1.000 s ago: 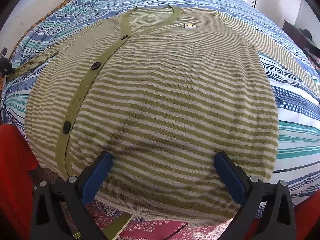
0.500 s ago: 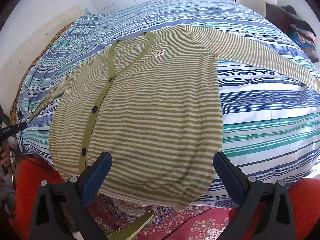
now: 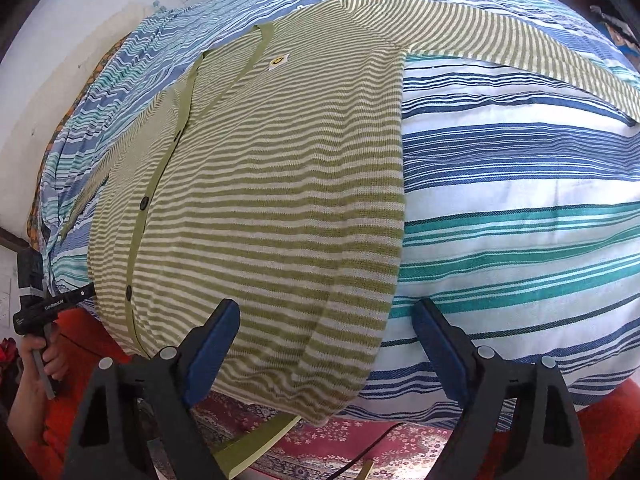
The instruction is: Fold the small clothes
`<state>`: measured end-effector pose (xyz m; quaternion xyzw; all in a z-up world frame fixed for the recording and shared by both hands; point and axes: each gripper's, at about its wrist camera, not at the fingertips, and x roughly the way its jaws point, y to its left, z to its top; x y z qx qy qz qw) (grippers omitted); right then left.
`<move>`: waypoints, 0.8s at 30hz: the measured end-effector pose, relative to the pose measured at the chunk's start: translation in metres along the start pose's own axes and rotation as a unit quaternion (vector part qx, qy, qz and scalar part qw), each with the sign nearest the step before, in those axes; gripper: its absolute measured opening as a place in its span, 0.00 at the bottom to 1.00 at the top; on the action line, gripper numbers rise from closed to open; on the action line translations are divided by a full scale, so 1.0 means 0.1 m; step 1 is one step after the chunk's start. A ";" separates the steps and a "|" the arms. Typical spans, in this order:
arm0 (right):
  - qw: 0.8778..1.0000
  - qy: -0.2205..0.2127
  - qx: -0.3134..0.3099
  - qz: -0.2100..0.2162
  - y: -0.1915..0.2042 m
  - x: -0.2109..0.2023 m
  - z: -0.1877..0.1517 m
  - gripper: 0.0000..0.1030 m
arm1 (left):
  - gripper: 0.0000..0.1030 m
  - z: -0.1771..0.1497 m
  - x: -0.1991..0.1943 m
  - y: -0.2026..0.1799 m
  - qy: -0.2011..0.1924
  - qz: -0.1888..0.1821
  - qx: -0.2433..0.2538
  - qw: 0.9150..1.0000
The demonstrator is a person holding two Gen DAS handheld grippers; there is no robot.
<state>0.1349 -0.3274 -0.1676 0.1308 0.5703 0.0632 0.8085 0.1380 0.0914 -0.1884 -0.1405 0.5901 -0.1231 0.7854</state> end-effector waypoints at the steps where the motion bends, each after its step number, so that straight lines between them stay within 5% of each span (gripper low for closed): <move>1: 1.000 0.004 -0.016 -0.007 0.04 0.02 0.00 0.47 | 0.01 -0.02 -0.04 0.02 -0.005 0.003 -0.008 1.000; 3: 1.000 0.015 -0.019 -0.008 0.03 -0.02 0.02 0.04 | 0.01 -0.08 -0.15 0.09 -0.016 0.004 -0.027 0.999; 7: 0.999 0.026 -0.024 -0.025 -0.03 -0.11 -0.04 0.04 | 0.01 -0.18 0.00 0.26 0.002 0.010 -0.062 0.998; 11: 0.999 0.027 -0.003 -0.032 -0.08 -0.01 -0.04 0.04 | 0.08 -0.10 0.02 0.16 -0.005 0.038 -0.026 0.999; 13: 1.000 0.013 0.003 -0.027 -0.08 -0.05 -0.05 0.14 | 0.20 -0.15 0.01 0.13 -0.009 0.032 -0.018 0.999; 14: 1.000 0.009 0.003 -0.022 -0.08 -0.08 -0.07 0.18 | 0.35 -0.17 0.00 0.11 -0.009 0.025 -0.015 1.000; 16: 1.000 -0.001 0.001 -0.018 -0.07 -0.18 -0.11 0.42 | 0.50 -0.21 -0.01 0.07 -0.013 0.025 -0.005 1.000; 18: 0.999 -0.018 -0.010 -0.043 -0.01 -0.33 -0.16 0.52 | 0.55 -0.23 0.02 0.00 -0.011 0.040 0.011 0.999; 21: 0.994 -0.054 -0.053 -0.078 0.20 -0.56 -0.23 0.52 | 0.57 -0.23 0.06 -0.06 -0.007 0.064 0.026 0.998; 24: 0.990 -0.086 -0.098 -0.060 0.46 -0.71 -0.28 0.52 | 0.58 -0.23 0.02 -0.11 -0.012 0.075 0.029 0.997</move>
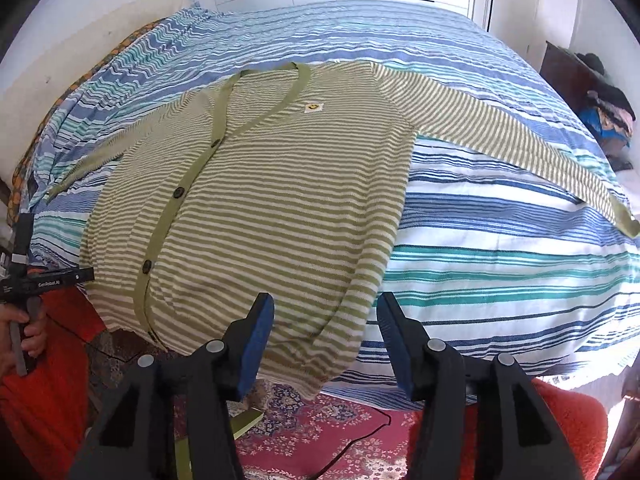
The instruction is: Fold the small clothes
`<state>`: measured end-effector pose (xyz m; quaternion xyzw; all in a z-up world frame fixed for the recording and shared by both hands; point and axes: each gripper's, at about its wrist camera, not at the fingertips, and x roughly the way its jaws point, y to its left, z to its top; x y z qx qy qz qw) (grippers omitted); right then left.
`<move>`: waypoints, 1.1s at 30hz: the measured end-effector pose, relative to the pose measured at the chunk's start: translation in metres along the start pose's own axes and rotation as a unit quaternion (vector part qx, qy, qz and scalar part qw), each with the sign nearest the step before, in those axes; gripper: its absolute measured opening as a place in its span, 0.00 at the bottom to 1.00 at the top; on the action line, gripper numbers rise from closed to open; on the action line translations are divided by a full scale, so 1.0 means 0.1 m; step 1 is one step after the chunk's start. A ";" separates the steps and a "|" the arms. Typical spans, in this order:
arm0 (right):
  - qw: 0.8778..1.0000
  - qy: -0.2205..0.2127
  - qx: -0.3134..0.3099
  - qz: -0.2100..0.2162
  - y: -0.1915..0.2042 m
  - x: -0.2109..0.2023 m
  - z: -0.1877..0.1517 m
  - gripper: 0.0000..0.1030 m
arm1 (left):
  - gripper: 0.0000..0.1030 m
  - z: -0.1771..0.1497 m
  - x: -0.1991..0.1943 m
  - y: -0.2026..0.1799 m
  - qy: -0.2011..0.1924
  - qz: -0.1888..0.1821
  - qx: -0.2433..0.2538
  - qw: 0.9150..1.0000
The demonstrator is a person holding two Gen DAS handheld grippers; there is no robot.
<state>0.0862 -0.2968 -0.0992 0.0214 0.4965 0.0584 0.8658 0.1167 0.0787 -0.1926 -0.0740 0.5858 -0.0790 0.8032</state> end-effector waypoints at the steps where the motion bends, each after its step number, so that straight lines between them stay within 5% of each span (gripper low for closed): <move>1: 1.000 -0.009 -0.007 0.022 0.08 -0.02 0.01 0.52 | 0.58 0.00 -0.04 -0.01 -0.006 0.004 -0.001 1.000; 4: 0.998 -0.001 -0.021 0.059 0.25 0.18 -0.03 0.54 | 0.64 0.00 -0.19 -0.02 -0.039 0.026 -0.005 0.999; 6: 0.997 0.049 -0.001 0.052 0.26 0.48 -0.14 0.54 | 0.78 0.00 -0.30 0.03 -0.067 0.046 -0.023 0.996; 9: 0.991 0.111 0.042 0.059 0.12 0.78 -0.29 0.54 | 0.80 0.00 -0.37 0.18 -0.089 0.059 -0.063 0.992; 13: 0.993 0.066 0.056 0.075 0.06 0.63 -0.23 0.54 | 0.80 0.00 -0.35 0.30 -0.099 0.066 -0.090 0.989; 21: 0.995 -0.077 0.023 0.059 0.20 0.10 -0.08 0.56 | 0.80 0.08 -0.24 0.00 -0.109 0.116 -0.026 0.987; 24: 0.996 -0.065 0.026 0.053 0.22 0.22 -0.06 0.61 | 0.80 0.08 -0.19 -0.09 -0.109 0.126 -0.007 0.986; 28: 0.997 0.010 0.051 0.050 0.12 0.57 -0.11 0.61 | 0.80 0.08 -0.15 -0.15 -0.101 0.129 0.011 0.986; 33: 0.997 0.018 0.056 0.054 0.08 0.67 -0.13 0.63 | 0.81 0.07 -0.15 -0.17 -0.098 0.129 0.020 0.987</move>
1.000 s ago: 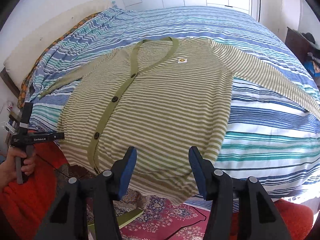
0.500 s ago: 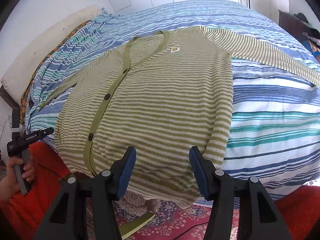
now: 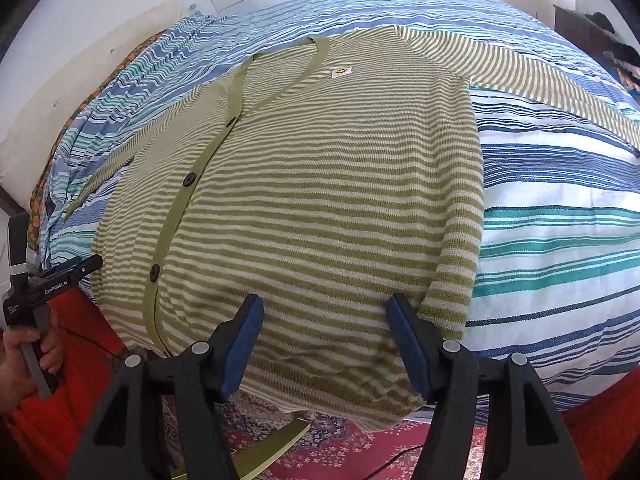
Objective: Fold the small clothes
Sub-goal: 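Grasp the cuff of the outstretched sleeve with the right gripper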
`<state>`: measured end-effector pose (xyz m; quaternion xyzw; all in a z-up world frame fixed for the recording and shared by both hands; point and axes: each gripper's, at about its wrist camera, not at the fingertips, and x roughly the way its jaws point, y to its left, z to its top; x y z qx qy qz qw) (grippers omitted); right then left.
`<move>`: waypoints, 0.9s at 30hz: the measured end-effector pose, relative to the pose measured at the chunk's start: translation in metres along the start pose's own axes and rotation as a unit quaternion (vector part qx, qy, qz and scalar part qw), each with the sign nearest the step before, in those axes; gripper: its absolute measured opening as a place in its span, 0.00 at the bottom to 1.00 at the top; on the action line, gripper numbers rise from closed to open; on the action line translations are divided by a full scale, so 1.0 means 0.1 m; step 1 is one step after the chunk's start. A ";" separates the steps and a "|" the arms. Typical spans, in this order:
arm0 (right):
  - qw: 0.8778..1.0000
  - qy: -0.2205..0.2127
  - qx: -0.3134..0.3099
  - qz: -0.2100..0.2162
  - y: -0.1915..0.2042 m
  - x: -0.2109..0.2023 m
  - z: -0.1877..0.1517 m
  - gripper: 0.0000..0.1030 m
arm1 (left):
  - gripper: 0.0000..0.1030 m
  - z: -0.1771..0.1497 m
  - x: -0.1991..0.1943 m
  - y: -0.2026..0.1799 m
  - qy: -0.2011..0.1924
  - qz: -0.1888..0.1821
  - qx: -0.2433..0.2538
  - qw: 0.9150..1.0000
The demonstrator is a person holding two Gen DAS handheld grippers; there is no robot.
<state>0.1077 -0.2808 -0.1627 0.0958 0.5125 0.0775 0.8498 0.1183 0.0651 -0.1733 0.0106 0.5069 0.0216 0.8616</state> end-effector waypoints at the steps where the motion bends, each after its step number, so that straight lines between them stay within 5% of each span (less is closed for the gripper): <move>1: 1.000 0.001 -0.001 -0.002 0.00 0.02 0.00 0.63 | 0.81 0.01 0.01 0.00 0.002 0.001 0.000 1.000; 6: 1.000 -0.004 -0.005 -0.001 0.01 0.00 -0.02 0.65 | 0.81 0.04 0.03 0.03 0.003 0.000 -0.010 1.000; 10: 0.997 -0.059 0.030 0.035 -0.13 -0.29 0.06 0.65 | 0.81 0.06 -0.03 0.06 -0.010 0.000 -0.016 1.000; 16: 0.976 -0.162 0.143 0.037 -1.11 -0.79 0.49 0.65 | 0.82 0.06 0.01 0.05 0.000 0.008 -0.013 1.000; 21: 0.935 -0.227 0.273 -0.016 -2.52 -1.08 0.71 0.65 | 0.82 0.05 0.00 0.07 0.000 0.020 -0.018 1.000; 27: 0.847 -0.253 0.465 -0.041 -3.96 -1.16 0.33 0.65 | 0.82 0.04 0.06 0.04 0.015 0.040 -0.013 0.999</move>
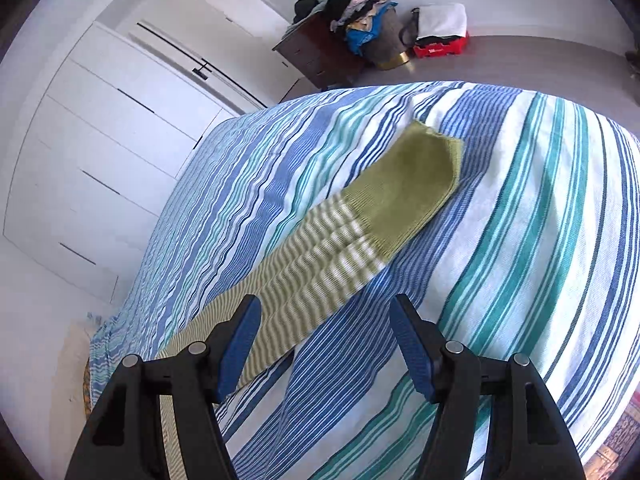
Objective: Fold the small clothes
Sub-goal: 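Grasp the cuff of the outstretched sleeve with the right gripper, then lift the sleeve and lay it across the cardigan back, open right gripper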
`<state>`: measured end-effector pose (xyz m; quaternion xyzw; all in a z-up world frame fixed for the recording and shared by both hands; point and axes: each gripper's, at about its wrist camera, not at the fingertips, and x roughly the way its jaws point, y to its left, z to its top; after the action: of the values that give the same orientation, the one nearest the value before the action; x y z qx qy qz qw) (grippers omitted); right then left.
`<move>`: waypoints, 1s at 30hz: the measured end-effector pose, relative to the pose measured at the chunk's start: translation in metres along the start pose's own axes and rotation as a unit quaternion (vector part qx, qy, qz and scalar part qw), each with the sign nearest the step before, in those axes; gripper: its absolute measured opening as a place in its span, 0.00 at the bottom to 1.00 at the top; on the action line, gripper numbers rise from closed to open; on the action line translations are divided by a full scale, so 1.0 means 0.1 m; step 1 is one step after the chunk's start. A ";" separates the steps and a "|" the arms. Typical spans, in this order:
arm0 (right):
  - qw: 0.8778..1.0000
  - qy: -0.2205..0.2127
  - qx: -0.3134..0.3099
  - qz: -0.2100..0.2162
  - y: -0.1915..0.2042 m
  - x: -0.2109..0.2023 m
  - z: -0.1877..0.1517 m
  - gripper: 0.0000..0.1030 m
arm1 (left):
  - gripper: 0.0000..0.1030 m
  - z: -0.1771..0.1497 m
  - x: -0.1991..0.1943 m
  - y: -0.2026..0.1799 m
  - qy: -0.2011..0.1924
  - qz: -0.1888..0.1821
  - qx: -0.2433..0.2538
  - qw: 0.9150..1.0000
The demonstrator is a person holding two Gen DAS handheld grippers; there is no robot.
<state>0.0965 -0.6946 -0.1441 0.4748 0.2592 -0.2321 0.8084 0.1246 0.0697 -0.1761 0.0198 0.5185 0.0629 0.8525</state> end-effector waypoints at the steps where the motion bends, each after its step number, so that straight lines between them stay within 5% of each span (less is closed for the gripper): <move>1: 1.000 -0.010 0.025 0.000 -0.13 0.01 0.09 0.63 | 0.82 0.00 0.01 -0.01 0.002 0.003 0.001 1.000; 9: 0.994 -0.037 0.105 0.003 -0.45 0.19 0.53 0.44 | 0.85 0.01 0.08 -0.04 0.018 0.019 0.001 1.000; 12: 0.997 -0.013 0.072 -0.031 -0.29 0.25 0.63 0.04 | 0.86 0.02 0.08 -0.04 0.018 0.019 -0.001 1.000; 14: 0.998 -0.028 0.037 -0.033 -0.08 0.15 0.68 0.04 | 0.86 0.01 0.07 -0.02 0.016 0.015 -0.003 1.000; 18: 0.997 -0.025 -0.043 0.066 0.75 -0.12 0.63 0.04 | 0.86 0.00 0.09 0.01 0.014 0.001 -0.008 1.000; 22: 0.977 0.001 -0.135 0.166 1.89 -0.36 0.31 0.04 | 0.86 0.02 0.10 0.06 0.010 -0.022 -0.019 1.000; 30: 0.933 0.068 -0.212 0.282 3.72 -0.37 -1.02 0.04 | 0.86 0.01 0.02 0.30 0.000 -0.080 -0.070 0.994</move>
<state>0.2796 -0.4354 0.0778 0.3605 0.2121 0.0988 0.9029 0.1235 0.0994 -0.1742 -0.0815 0.5131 0.0311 0.8539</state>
